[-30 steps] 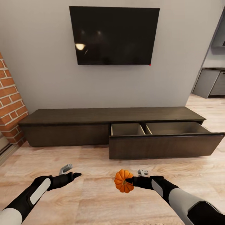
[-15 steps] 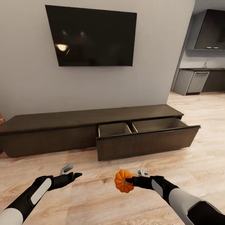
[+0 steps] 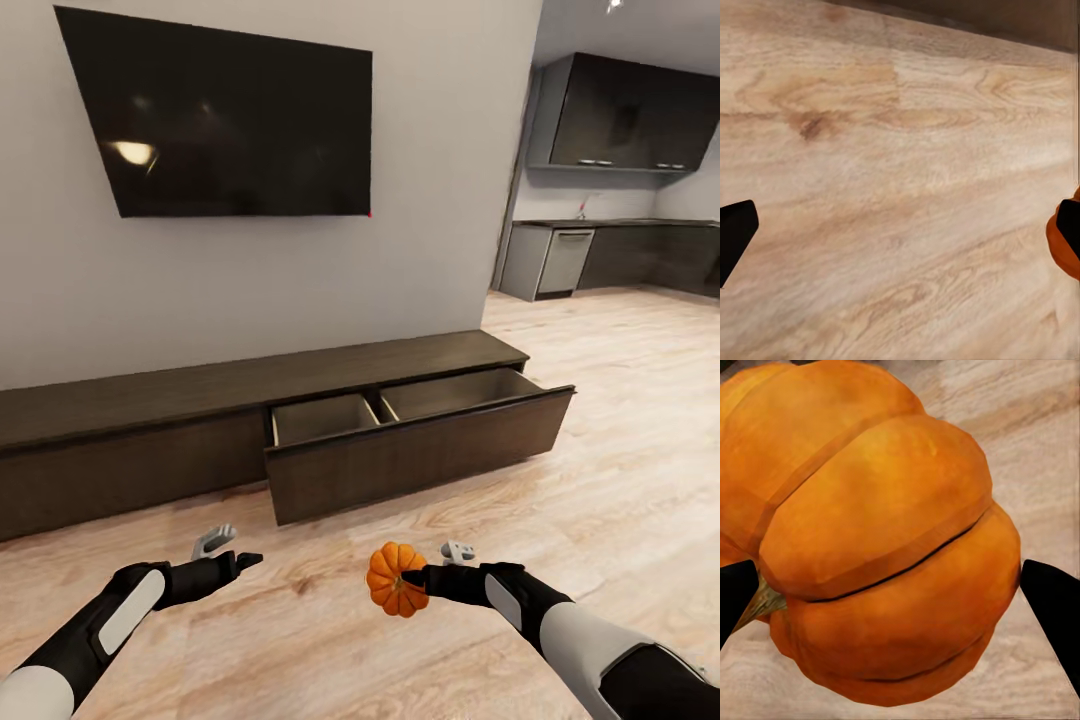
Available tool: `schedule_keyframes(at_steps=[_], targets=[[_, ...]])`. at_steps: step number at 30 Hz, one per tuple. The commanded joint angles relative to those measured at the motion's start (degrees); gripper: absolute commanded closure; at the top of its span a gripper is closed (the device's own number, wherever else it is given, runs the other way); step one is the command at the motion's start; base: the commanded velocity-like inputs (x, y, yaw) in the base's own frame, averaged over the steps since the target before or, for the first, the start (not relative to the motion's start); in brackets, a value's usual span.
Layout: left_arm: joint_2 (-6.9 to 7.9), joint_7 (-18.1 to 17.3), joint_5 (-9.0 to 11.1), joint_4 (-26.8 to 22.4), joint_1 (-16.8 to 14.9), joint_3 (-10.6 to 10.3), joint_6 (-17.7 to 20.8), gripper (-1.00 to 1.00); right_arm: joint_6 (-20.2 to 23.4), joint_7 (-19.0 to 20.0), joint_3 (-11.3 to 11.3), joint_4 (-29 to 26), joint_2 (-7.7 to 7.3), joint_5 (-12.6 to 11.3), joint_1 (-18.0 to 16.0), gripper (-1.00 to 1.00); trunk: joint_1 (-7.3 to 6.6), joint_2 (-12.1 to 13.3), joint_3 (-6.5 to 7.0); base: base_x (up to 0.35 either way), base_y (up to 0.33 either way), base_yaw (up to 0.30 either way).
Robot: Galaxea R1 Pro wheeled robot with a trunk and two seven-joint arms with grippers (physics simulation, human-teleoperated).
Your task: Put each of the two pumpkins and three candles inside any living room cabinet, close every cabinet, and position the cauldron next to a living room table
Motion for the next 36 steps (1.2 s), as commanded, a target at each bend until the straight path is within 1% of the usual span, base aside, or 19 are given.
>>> schedule_keyframes(at_steps=[1, 27, 31, 32, 34, 36], targets=[[0.06, 0.0, 0.2, 0.0, 0.0, -0.1, 0.1, -1.0, 0.4, 0.1, -0.2, -0.1, -0.02, -0.7, 0.0, 1.0, -0.01, 0.0, -0.01, 0.0, 0.0, -0.292], [-0.29, 0.0, 0.1, 0.0, 0.0, -0.1, 0.1, -1.0, 0.5, 0.1, -0.3, -0.1, -0.02, -0.7, 0.0, 1.0, -0.01, 0.0, 0.98, -0.001, 0.0, -0.292], [-0.29, 0.0, 0.1, 0.1, 0.0, -0.1, 0.0, -1.0, 0.4, 0.3, -0.3, -0.1, -0.02, -0.8, 0.0, 1.0, -0.01, 0.0, 1.1, -0.182, -0.041, -0.251], [-0.37, 0.0, 0.1, 0.3, 0.0, -0.1, 0.0, -1.0, 0.4, 0.3, -0.3, -0.1, -0.02, -0.8, 0.0, 1.0, -0.01, 0.0, 1.1, -0.28, -0.042, -0.077], [-0.98, 0.0, 0.0, 1.4, 0.0, -0.1, 0.0, -1.0, 0.5, 0.2, -0.3, -0.1, -0.02, -0.8, 0.0, 1.0, -0.01, 0.0, 1.11, -0.231, -0.018, -0.032], [-1.4, 0.0, -0.5, 2.0, 0.0, -0.1, 0.0, -1.0, 0.5, 0.1, -0.3, -0.1, -0.02, -0.8, 0.0, 1.0, -0.01, 0.0, 1.11, -0.114, -0.007, -0.099]])
